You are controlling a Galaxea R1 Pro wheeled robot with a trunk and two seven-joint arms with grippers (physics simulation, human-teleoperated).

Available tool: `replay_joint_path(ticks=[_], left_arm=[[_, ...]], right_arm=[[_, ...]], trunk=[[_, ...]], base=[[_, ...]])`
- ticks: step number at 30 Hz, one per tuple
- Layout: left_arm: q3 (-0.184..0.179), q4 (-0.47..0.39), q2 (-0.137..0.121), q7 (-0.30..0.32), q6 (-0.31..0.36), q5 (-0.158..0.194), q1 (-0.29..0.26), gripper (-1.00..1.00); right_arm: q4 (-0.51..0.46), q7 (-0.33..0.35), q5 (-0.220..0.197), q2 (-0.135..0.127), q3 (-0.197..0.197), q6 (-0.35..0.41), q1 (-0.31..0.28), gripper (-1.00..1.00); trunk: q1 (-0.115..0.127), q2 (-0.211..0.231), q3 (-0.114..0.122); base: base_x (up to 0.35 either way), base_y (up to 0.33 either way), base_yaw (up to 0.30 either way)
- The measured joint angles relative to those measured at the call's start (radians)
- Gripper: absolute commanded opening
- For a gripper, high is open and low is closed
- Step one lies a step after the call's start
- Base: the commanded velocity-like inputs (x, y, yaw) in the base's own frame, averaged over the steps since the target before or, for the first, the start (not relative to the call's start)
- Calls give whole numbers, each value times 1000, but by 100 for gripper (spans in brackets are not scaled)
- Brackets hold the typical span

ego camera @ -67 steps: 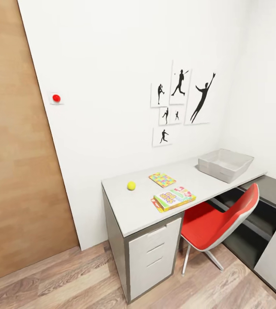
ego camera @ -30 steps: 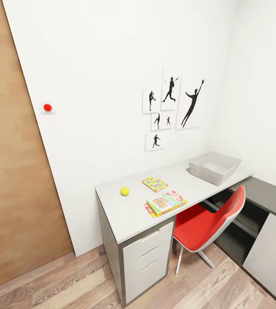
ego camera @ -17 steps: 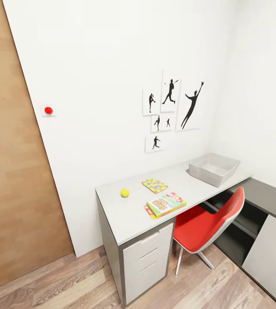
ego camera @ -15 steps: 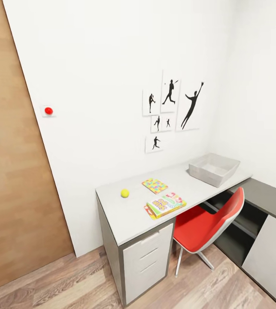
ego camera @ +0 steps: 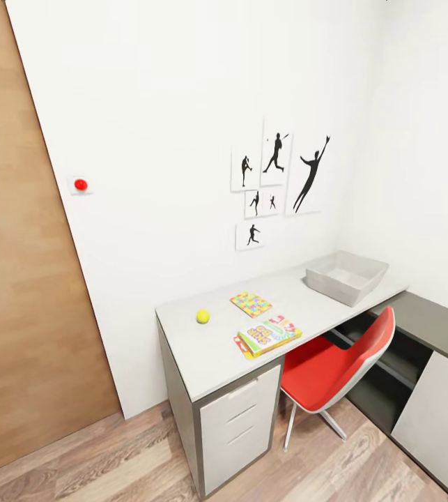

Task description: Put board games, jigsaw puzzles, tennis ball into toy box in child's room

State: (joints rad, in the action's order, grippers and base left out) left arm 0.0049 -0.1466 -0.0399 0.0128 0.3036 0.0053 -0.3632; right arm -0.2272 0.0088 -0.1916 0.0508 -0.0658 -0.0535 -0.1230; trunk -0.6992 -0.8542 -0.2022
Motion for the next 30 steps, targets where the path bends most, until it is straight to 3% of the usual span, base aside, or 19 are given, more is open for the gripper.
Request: replay_joint_path(ticks=[2,7,16,20,30], left_arm=[[2,0,-9,2,8,2,-40,100],[10,-5,-15,4,9,3,-78,100],[11,-52,-20,5,-8,1,-97,100],[11,-60,-27,5,-50,2,-99,100],[11,-60,-29,6,-81,3,-97,100]], right_arm=[[-37,0,-24,-16,-4,64,-27,100],[-91,3,-48,-42,-20,110,-49,100],[-137,2,-56,-50,-41,136,-56,100],[-142,1,-59,-54,-41,140,-57,100],[-142,-2,-62,-56,-42,142,-57,100]], trunk=[[8,14,6],[27,49,22],[61,112,50],[77,140,63],[115,210,94]], base=[[0,0,0],[0,0,0],[0,0,-64],[0,0,-232],[0,0,-272]])
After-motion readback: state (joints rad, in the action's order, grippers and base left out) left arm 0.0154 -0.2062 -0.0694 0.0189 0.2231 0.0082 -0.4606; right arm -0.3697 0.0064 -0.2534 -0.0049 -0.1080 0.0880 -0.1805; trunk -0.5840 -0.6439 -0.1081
